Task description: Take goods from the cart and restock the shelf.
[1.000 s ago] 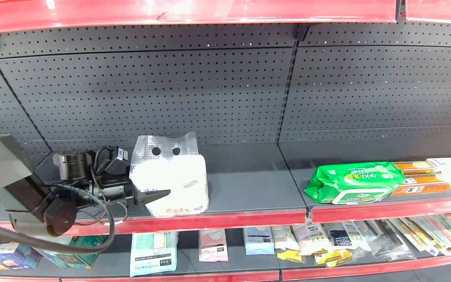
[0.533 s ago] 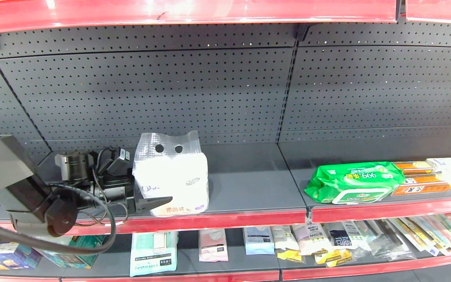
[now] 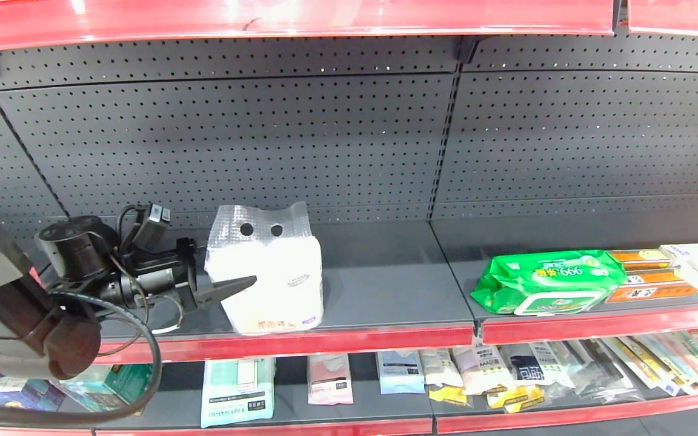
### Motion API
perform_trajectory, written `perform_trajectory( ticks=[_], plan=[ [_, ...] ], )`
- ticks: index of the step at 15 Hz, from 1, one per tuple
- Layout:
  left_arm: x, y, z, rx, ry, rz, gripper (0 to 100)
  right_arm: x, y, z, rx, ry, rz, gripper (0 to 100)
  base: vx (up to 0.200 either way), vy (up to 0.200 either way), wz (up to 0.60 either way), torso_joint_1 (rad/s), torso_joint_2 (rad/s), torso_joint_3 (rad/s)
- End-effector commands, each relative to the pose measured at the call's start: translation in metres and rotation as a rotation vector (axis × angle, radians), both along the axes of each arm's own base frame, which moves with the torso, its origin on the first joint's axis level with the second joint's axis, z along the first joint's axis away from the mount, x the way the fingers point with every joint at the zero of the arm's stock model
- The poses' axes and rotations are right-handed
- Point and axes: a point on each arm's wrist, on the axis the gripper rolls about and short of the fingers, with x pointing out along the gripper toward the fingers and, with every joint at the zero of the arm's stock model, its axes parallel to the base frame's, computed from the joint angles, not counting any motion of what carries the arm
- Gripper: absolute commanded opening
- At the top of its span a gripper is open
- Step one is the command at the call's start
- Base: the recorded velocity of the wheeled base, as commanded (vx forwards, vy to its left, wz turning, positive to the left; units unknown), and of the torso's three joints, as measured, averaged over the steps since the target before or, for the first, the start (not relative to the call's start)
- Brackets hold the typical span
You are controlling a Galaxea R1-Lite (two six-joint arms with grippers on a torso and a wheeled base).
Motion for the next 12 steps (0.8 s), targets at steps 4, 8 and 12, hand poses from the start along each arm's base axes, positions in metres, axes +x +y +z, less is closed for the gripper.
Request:
perform_trajectory(
  ticks=[4,8,12],
  plan=[
    [-0.019,0.013,0.026,-0.047,-0.035,0.091,100,0.001,0.0,-0.002,0.0,0.01,0.005,0,0.0,0.0,0.0,0.0,0.0,0.0],
    [-0.018,0.027,0.029,-0.045,-0.051,0.141,100,0.0,0.0,-0.004,0.0,0.008,0.005,0,0.0,0.0,0.0,0.0,0.0,0.0],
    [-0.025,0.027,0.048,-0.073,-0.067,0.158,100,-0.001,0.0,-0.003,0.0,0.002,0.005,0,0.0,0.0,0.0,0.0,0.0,0.0]
  ],
)
